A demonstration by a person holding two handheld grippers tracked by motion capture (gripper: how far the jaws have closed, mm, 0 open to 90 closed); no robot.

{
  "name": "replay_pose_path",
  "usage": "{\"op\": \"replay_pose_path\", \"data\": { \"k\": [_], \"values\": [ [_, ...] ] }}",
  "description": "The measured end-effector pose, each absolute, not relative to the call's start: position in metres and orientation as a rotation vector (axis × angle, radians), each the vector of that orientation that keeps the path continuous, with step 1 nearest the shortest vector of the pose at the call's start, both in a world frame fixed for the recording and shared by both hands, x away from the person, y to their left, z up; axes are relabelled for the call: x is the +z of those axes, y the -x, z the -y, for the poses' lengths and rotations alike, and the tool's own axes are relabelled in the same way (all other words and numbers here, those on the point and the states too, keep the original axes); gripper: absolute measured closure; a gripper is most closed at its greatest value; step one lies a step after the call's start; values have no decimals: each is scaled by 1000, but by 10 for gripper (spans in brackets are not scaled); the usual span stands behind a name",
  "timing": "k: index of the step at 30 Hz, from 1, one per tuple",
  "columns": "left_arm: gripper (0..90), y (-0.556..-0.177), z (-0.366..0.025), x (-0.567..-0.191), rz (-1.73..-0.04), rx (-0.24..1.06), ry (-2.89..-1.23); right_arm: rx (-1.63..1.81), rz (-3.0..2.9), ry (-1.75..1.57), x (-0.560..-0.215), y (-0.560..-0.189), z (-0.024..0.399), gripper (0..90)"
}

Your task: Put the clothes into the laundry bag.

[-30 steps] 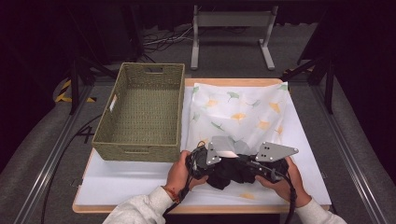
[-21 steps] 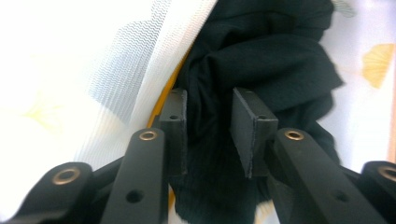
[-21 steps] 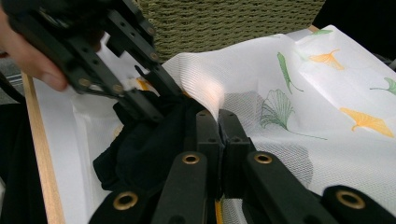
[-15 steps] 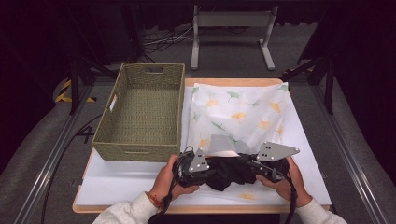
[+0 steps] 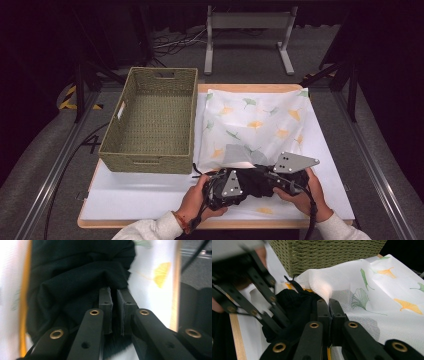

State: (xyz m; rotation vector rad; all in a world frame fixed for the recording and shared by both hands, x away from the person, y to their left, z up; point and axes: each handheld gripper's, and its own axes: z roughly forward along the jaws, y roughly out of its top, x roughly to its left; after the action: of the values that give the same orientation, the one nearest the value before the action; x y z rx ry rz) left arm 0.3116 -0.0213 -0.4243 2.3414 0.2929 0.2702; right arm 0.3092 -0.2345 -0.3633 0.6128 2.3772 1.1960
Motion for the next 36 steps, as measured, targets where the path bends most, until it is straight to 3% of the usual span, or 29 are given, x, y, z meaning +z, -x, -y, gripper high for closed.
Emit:
{"op": "replay_pose_path", "data": {
  "k": [8,26,32,36],
  "values": [
    [880,-327,38,-426,-361,442,-2388,1199,-2381,-612,-363,-308,235,890],
    [894,-361,38,-428,-455,445,-2369,1194,-2395,-627,-366,-309,234,890],
    [667,-348,6,-412,-333,299,-2336,1192,-2390,-626,-365,-310,236,890],
    [601,-334,-22,-404,-332,317,-2333,1194,-2383,-631,-365,-309,237,890]
  ]
}}
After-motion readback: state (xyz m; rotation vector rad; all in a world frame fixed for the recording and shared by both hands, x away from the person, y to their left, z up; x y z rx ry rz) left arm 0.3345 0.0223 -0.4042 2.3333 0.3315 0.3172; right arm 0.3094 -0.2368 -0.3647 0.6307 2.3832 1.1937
